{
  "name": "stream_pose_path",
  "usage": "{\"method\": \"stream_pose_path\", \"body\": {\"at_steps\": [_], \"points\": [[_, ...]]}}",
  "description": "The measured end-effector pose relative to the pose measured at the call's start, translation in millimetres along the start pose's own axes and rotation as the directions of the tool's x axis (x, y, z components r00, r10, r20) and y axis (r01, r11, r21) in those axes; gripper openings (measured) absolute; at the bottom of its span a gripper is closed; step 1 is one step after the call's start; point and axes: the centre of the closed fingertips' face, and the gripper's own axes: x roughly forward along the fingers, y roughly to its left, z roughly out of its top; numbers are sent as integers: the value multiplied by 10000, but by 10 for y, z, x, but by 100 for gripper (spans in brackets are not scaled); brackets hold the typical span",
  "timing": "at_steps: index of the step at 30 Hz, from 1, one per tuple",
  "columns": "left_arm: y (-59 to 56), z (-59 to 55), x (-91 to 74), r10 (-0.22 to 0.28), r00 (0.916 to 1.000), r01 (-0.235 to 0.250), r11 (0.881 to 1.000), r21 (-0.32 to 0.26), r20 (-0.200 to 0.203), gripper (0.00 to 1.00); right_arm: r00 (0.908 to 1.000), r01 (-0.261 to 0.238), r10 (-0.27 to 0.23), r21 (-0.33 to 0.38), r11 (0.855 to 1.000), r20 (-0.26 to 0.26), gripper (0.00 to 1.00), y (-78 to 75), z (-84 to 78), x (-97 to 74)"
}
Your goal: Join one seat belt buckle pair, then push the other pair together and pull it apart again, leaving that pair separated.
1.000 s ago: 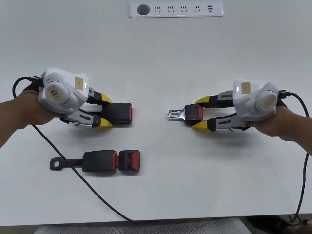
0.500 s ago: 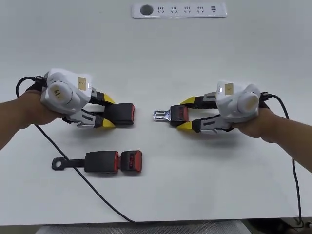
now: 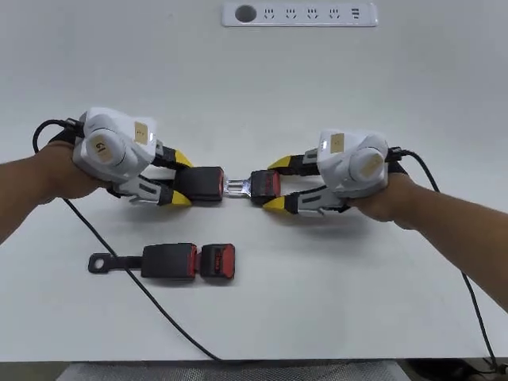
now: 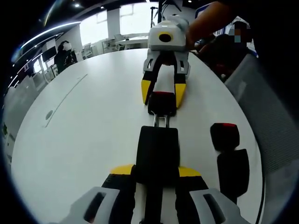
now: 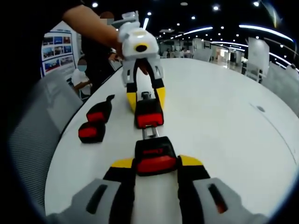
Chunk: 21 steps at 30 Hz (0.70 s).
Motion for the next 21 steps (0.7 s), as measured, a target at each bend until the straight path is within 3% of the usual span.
{"method": "stream_pose_path", "body": {"at_steps": [7,8,21], "points": [[-14,-3,-3,-41,10000,41,10000,3,16,33,9998,140,-138,136,9998,-124,35,22,108,196],[-12,-11,-7,-54,10000,54,10000,1,-15,33,9993,162,-167,-160,9997,-329,35,48,91,188],[-19,-13,12,-164,9992,173,9995,254,-352,33,9982,-64,81,295,9995,-592,35,126,113,258]]}}
